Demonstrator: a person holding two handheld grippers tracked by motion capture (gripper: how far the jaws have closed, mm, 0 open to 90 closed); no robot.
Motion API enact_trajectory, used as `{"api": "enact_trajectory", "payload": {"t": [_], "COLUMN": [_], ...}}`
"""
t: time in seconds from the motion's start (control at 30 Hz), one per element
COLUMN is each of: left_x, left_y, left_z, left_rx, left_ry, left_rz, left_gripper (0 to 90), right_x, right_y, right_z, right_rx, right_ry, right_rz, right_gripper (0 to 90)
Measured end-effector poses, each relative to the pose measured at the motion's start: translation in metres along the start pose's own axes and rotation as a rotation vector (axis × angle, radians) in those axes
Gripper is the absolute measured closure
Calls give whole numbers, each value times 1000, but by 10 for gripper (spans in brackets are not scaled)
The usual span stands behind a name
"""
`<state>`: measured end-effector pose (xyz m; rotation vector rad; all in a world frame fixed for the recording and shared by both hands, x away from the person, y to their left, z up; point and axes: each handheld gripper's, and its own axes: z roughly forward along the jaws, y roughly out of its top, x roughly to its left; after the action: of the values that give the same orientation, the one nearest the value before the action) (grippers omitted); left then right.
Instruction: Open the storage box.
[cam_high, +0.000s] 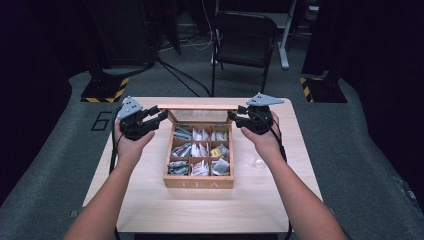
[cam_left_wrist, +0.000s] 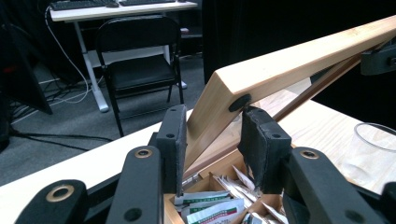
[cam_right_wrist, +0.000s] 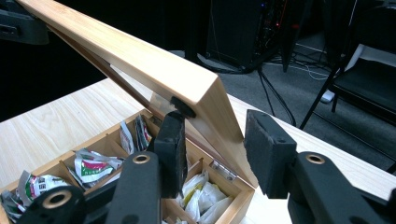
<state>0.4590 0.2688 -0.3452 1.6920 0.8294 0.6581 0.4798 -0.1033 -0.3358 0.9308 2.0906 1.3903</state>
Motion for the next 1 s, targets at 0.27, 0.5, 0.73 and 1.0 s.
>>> {"api": "enact_trajectory", "payload": {"t": [0.27,0.5,0.73,1.0], "left_x": [3,6,9,12], "left_y": [3,7,10,9], "left_z": [5,8,11,14], "left_rx": [-5,-1,-1,-11], "left_ry": [1,2,2,-2], "left_rz": [-10,-16,-20,-26], "left_gripper": [613,614,614,614], "right_x": [-3,-9,-12,-17], "right_y": [6,5,3,3], "right_z": [4,12,19,24], "right_rx": [10,32,39,23], "right_ry": [-5,2,-10,-9], "right_rz": [3,18,19,43], "right_gripper": [583,565,564,571]}}
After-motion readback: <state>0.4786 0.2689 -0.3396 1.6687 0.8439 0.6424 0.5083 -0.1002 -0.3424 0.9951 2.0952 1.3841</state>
